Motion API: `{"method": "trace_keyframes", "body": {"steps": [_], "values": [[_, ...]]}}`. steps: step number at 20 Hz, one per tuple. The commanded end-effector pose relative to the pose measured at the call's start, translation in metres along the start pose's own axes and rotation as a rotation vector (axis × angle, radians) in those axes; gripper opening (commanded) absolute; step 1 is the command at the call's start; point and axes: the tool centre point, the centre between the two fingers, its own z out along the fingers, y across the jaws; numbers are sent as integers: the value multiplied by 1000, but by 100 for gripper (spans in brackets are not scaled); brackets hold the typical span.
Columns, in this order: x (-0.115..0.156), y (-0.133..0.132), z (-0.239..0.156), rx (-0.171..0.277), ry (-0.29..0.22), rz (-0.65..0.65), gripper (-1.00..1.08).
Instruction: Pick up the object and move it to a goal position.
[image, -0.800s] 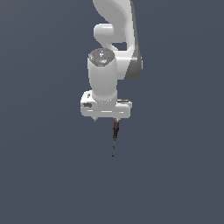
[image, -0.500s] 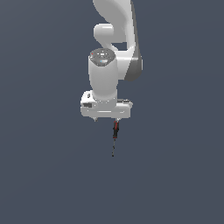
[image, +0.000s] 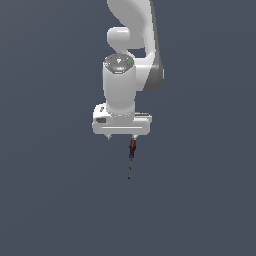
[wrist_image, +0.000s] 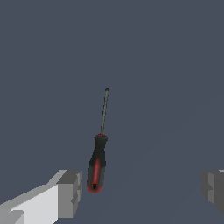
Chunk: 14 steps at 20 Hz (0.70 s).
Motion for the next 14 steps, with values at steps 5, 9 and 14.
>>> {"method": "trace_keyframes", "body": {"steps": [5,9,14], "values": [[1,-7,19,2,-8,15,100],[1,-17,45,5,-17,37,100],[-1,-32,84,8,-32,71,100]]}}
